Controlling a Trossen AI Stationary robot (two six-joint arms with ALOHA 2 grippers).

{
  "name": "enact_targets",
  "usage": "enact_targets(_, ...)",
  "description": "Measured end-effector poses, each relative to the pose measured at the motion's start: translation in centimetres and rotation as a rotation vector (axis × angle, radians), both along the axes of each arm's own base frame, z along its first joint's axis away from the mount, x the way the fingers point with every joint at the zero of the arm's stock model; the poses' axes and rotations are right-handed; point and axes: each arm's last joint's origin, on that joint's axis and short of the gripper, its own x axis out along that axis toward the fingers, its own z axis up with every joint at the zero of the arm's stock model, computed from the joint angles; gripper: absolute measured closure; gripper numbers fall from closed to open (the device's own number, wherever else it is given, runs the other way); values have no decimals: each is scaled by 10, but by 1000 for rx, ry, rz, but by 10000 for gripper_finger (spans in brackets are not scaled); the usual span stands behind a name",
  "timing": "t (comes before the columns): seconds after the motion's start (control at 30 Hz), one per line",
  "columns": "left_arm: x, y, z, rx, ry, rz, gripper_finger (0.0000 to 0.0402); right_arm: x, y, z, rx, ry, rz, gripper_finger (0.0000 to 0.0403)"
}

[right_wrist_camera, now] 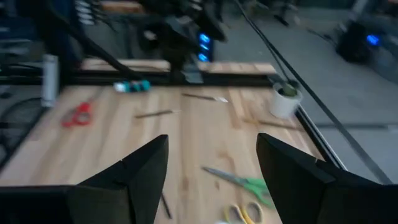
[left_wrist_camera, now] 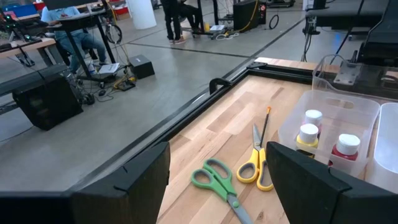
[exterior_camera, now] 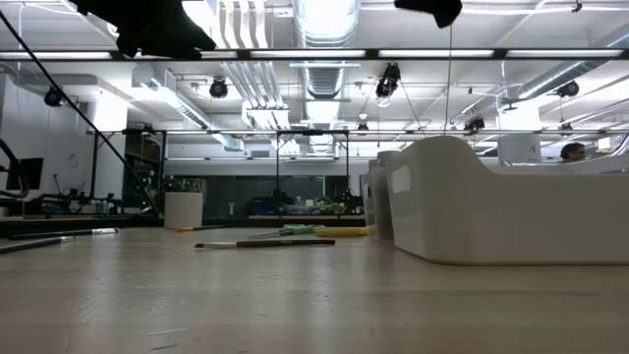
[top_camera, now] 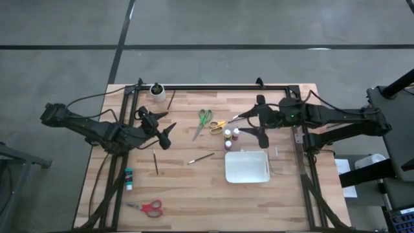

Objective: Pick & Place Paint Supplies
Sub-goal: Put the blue paint bottle into the left transparent bin

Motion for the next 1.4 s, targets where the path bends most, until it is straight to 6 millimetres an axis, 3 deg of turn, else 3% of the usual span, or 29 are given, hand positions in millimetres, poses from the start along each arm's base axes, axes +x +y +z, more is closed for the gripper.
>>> enact_targets(1.4, 0, 0, 0, -1, -1, 1, 133, -3, 1, 0, -31, -7, 38, 161)
